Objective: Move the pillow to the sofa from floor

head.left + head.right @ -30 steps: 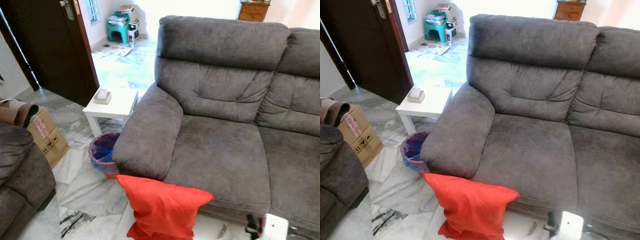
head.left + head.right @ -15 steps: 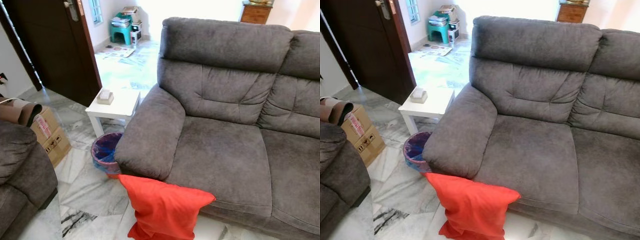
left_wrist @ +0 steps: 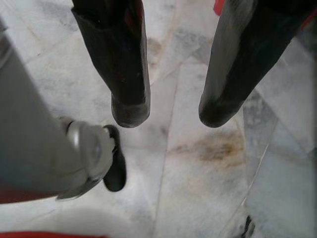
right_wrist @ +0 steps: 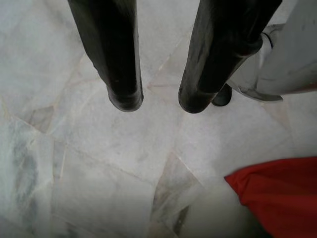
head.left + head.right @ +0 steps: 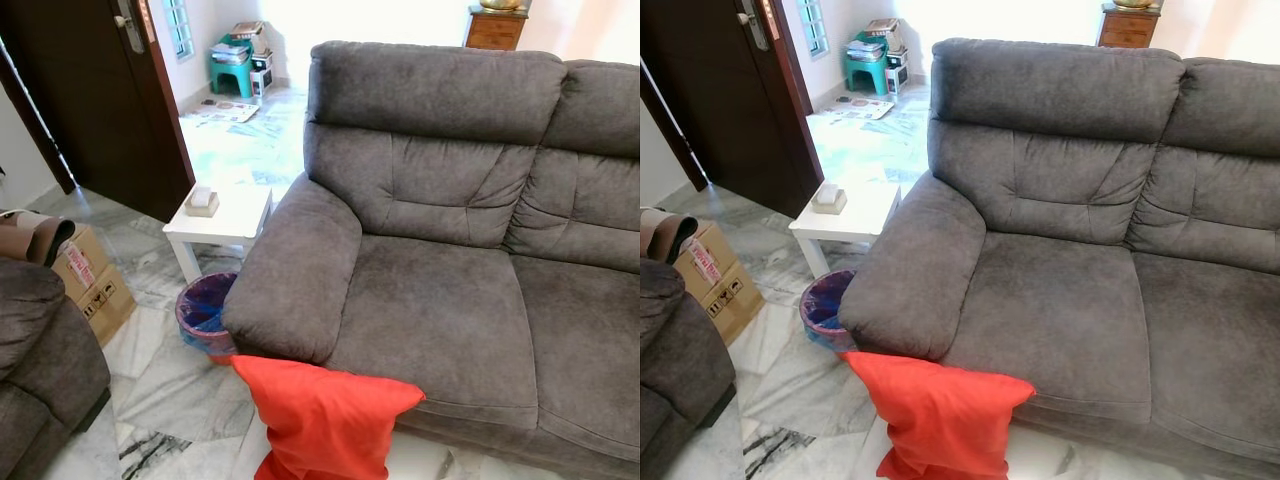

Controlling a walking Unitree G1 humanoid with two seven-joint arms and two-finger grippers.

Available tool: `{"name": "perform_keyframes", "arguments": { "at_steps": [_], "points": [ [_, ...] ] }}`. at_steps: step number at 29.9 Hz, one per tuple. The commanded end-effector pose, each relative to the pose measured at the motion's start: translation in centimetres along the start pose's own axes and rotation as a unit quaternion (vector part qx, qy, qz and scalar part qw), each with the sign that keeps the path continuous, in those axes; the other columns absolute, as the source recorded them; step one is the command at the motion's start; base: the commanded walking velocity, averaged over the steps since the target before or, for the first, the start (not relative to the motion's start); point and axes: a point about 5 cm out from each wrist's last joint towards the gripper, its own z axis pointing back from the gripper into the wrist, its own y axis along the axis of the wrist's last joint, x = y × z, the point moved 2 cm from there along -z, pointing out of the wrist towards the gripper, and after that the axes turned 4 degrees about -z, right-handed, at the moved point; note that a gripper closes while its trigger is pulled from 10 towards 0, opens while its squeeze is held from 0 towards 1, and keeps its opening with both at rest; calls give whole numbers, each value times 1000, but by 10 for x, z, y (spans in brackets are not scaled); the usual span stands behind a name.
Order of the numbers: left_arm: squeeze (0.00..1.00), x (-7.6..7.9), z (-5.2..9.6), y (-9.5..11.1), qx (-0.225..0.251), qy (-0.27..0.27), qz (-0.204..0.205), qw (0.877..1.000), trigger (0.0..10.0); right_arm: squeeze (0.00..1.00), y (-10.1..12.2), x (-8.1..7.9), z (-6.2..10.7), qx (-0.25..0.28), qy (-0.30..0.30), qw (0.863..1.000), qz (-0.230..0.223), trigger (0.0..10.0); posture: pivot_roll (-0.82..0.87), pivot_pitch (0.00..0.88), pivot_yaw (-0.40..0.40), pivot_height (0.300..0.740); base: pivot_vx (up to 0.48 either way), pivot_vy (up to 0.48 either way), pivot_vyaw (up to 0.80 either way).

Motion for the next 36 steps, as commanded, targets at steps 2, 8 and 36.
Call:
{"name": "perform_keyframes", "arguments": {
  "at_steps": [2,8,36],
  "points": [
    [0,-5,3,-9,-14,4,0,1000,10000,0,-5,-2,1,-8,1,1000,-4,10000,82,24,28,740,0,0,0],
    [0,-3,2,-8,-11,-2,5,1000,10000,0,-8,2,2,-15,6,1000,8,10000,82,32,28,740,44,0,0],
    [0,0,0,0,-5,-2,15,1000,10000,0,-2,-15,-1,-6,22,1000,-8,10000,100,65,23,740,236,0,0]
  ]
}}
